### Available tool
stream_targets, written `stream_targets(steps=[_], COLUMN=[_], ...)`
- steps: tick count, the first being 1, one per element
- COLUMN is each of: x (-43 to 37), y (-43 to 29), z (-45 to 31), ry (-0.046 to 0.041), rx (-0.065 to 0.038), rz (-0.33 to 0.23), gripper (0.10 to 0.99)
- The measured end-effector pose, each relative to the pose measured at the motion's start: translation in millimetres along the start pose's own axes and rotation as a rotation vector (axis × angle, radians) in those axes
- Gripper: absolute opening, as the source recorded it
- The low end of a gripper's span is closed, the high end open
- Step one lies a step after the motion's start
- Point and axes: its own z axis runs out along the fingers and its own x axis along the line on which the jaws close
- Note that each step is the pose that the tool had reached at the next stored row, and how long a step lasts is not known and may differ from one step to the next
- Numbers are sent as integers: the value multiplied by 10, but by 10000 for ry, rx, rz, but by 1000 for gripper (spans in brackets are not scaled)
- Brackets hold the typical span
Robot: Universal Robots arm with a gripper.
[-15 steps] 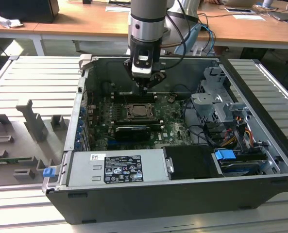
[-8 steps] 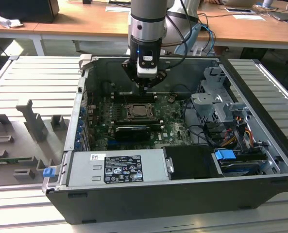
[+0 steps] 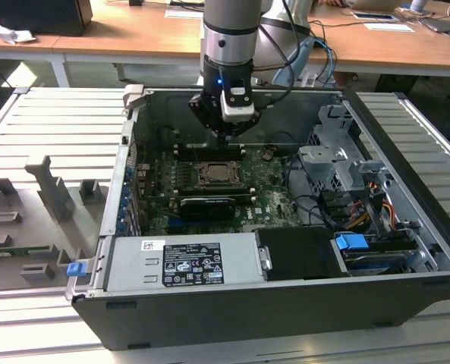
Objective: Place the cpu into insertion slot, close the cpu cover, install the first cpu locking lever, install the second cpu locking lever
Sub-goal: 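Install the first cpu locking lever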
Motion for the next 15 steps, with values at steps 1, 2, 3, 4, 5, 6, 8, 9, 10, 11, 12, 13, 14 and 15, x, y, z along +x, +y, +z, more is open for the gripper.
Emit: stream_targets(steps=[1,2,3,4,5,6,8,9,10,11,12,13,14,15], x=[0,0,0,0,0,0,0,0,0,0,0,0,0,0], y=[0,0,0,0,0,0,0,0,0,0,0,0,0,0], z=[0,0,0,0,0,0,0,0,0,0,0,0,0,0], ry=[3,8,12,16,21,25,40,48,59,64,68,71,75,80], rx=[0,0,0,1,1,1,1,2,2,2,2,2,2,2], rz=[-118,-338,-524,-682,-896,-1052,-1708,-2055,-2503,-2707,-2890,-3029,-3184,-3367], gripper=[106,106,106,106,106,106,106,106,106,106,106,106,106,106])
